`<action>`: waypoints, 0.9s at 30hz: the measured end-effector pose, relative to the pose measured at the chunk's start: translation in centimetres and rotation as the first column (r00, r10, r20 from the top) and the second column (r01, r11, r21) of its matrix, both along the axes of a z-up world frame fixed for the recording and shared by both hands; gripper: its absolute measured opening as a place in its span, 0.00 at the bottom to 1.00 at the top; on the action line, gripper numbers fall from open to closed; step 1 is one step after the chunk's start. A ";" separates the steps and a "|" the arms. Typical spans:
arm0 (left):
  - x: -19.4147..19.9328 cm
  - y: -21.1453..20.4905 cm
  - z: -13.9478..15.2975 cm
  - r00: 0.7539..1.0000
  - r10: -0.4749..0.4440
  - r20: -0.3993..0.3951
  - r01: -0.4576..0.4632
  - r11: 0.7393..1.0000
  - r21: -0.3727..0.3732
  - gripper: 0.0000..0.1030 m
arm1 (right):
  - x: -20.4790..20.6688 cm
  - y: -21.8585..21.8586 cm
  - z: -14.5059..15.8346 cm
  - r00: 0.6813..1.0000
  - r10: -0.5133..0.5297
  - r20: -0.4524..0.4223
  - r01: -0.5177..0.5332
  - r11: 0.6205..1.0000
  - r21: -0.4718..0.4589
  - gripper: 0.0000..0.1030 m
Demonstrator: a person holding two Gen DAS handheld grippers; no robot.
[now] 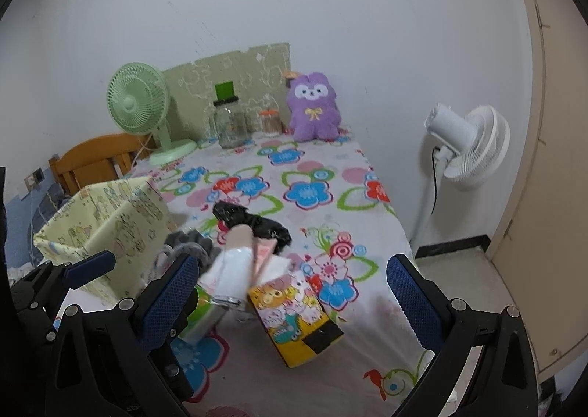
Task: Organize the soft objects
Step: 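Move left tool to the white rolled cloth while right tool reaches the yellow cartoon box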
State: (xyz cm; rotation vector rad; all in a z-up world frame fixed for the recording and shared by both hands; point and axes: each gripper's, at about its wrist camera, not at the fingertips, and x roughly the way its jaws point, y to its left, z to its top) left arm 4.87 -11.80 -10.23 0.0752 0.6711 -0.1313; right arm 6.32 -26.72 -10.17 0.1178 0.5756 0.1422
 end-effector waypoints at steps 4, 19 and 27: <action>0.1 -0.7 -1.0 1.000 -0.013 -0.011 0.013 1.000 0.025 0.91 | 0.7 -0.4 -1.4 0.999 0.004 -0.042 -0.003 1.000 0.005 1.00; 1.5 -1.5 -3.9 0.994 -0.009 -0.106 0.015 0.998 0.056 0.85 | 3.3 0.1 -5.3 0.982 0.070 -0.173 -0.063 0.997 0.050 0.87; 1.9 -2.1 -4.3 0.992 -0.019 -0.127 0.027 0.998 0.063 0.81 | 4.0 -0.2 -6.2 0.968 0.105 -0.228 -0.085 0.992 0.095 0.61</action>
